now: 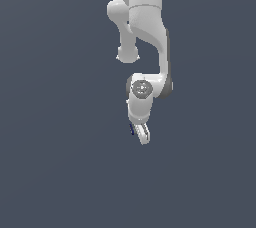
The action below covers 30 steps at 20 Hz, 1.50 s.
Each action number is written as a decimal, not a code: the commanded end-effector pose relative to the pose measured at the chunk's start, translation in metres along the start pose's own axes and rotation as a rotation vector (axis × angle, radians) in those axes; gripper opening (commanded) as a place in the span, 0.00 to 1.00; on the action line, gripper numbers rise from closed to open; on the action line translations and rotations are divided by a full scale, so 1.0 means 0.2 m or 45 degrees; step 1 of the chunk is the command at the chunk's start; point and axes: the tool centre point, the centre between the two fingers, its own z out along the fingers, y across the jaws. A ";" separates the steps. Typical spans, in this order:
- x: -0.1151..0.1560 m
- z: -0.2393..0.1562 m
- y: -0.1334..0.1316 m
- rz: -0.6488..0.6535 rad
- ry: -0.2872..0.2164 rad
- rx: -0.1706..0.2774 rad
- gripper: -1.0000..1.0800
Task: Pick up the object and move it to a goal position.
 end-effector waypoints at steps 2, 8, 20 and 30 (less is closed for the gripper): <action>-0.02 -0.04 0.00 -0.001 0.000 0.002 0.00; -0.12 -0.17 0.01 0.000 0.000 0.002 0.00; -0.48 -0.73 0.05 0.001 0.000 0.001 0.00; -0.82 -1.26 0.07 0.002 0.003 0.001 0.00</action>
